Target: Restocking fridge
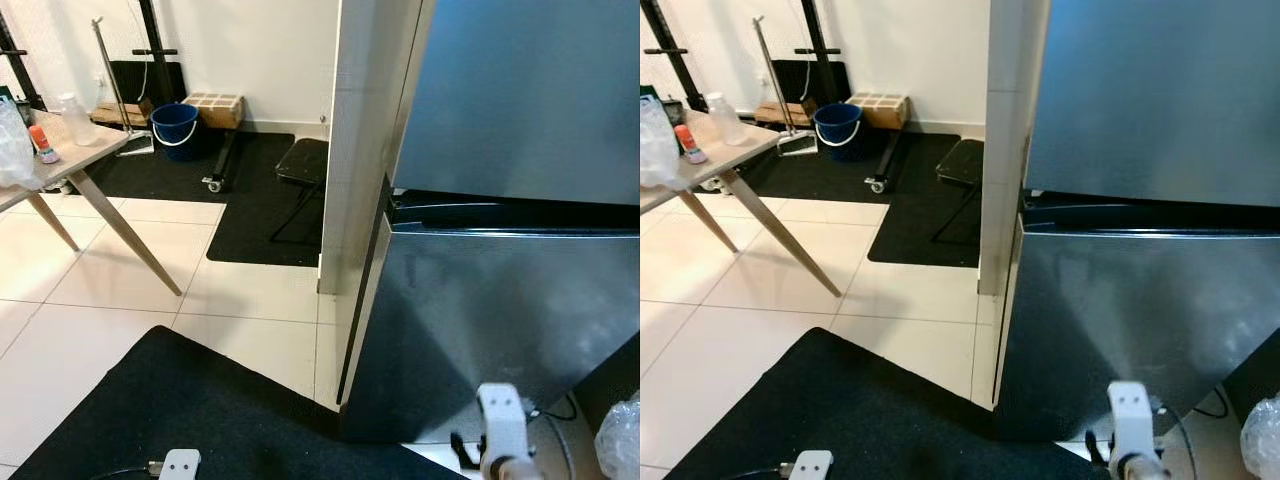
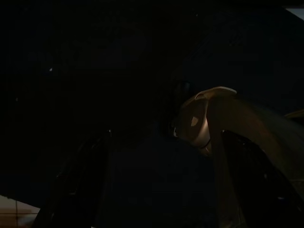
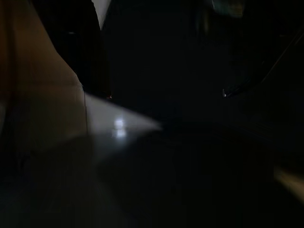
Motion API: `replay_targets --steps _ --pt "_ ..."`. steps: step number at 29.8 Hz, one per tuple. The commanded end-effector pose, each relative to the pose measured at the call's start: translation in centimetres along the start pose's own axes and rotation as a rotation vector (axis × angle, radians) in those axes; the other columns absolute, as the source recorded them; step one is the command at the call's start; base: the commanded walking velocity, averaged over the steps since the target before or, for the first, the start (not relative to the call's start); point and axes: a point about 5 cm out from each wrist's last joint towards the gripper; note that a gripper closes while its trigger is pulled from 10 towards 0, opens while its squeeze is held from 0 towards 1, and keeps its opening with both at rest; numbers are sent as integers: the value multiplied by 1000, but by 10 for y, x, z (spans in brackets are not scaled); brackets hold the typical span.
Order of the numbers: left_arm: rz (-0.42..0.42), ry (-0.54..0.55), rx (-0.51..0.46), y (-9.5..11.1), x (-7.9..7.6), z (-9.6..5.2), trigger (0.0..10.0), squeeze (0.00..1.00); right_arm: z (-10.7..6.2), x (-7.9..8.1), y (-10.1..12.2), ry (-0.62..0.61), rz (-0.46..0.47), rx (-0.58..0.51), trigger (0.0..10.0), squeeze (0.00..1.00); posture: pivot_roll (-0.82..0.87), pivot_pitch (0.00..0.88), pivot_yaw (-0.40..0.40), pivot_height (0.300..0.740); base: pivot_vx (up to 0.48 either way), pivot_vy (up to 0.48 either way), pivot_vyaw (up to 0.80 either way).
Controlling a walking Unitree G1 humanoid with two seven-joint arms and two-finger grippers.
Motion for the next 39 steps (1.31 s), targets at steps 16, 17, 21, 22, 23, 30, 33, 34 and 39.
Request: replay_targets --steps 16,17,21,22,23,30,33,34,39 --pt "15 -6 30 -8 -1 -1 10000 0 4 18 93 506 401 -406 10000 0 70 0 -16 740 0 0 0" --pt "17 -5 30 -8 -1 -1 10000 0 4 18 94 532 399 -407 10000 0 70 0 -16 740 0 0 0" --pt "21 -3 32 -8 0 -2 10000 0 2 20 98 590 396 -422 10000 0 71 0 -17 740 0 0 0" --pt "22 -2 33 -8 0 -2 10000 0 2 21 100 603 403 -433 10000 0 71 0 -17 740 0 0 0" --pt "23 -2 33 -8 0 -2 10000 0 1 21 102 613 407 -442 10000 0 71 0 -17 740 0 0 0" --pt "33 -5 35 -8 1 -2 10000 0 2 29 129 619 372 -525 10000 0 69 0 -12 740 0 0 0" --pt "34 -4 33 -8 1 -2 10000 0 2 33 136 622 348 -544 10000 0 68 0 -12 740 0 0 0" --pt "34 -5 33 -7 1 -2 10000 0 2 35 140 622 338 -554 10000 0 68 0 -12 740 0 0 0" --pt "33 -5 31 -7 1 -2 10000 0 1 42 155 632 301 -592 10000 0 69 0 -9 740 0 0 0"
Point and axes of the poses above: a point about 5 cm out from each wrist's last joint towards the gripper, its own z axis pointing out of the wrist towards the gripper, its own y axis along the axis of the wrist's last joint, x = y × z, and after that the axes turned 6 degrees about z, right-handed
